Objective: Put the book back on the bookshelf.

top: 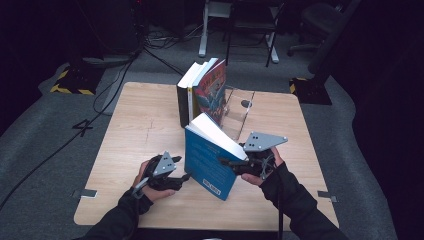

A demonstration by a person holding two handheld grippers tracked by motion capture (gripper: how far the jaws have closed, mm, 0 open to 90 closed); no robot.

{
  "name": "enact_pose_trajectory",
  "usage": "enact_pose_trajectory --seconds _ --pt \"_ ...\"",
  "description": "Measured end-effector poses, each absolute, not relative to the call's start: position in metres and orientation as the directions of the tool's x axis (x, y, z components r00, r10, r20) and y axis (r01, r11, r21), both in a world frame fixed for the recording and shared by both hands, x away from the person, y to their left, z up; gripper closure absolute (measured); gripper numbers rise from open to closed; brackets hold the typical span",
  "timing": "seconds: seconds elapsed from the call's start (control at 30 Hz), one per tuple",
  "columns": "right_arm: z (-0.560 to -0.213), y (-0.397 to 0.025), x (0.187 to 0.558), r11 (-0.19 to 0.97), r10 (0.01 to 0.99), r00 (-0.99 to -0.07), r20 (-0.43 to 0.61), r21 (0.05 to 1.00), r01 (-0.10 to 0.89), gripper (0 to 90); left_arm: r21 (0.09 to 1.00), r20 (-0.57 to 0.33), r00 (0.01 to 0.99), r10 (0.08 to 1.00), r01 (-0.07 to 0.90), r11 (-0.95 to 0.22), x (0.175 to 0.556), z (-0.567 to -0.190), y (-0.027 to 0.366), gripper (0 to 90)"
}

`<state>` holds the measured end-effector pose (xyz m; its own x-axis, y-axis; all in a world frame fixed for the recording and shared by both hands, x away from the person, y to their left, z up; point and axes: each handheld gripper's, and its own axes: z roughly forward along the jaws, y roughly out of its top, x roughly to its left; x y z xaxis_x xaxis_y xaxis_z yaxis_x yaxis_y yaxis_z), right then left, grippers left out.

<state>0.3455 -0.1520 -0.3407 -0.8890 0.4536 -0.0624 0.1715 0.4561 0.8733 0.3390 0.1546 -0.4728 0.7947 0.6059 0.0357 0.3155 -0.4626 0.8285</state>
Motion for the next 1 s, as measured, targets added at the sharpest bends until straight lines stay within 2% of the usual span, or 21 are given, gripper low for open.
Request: enact_pose_trajectory --seconds 0.07,0.17,0.43,0.8,1.0 --pt "-0.340 -0.151 0.344 0.462 0.454 -0.888 -0.073 0.872 0.164 56.5 0.817 0.027 0.787 0.616 0.338 -0.468 0.332 -0.475 0.168 29.9" --pt "-0.339 -0.149 0.343 0.475 0.440 -0.894 -0.086 0.867 0.151 58.1 0.774 0.010 0.774 0.633 0.395 -0.495 0.320 -0.480 0.187 23.1" --pt "-0.337 -0.149 0.347 0.478 0.439 -0.896 -0.063 0.861 0.173 59.4 0.745 -0.011 0.753 0.658 0.445 -0.497 0.308 -0.488 0.214 21.7" --pt "-0.337 -0.155 0.356 0.452 0.468 -0.883 -0.033 0.867 0.207 60.9 0.693 0.000 0.751 0.661 0.476 -0.542 0.312 -0.503 0.207 21.5" --pt "-0.332 -0.150 0.359 0.463 0.463 -0.885 -0.045 0.864 0.198 61.1 0.698 -0.016 0.750 0.661 0.482 -0.530 0.313 -0.505 0.207 19.7"
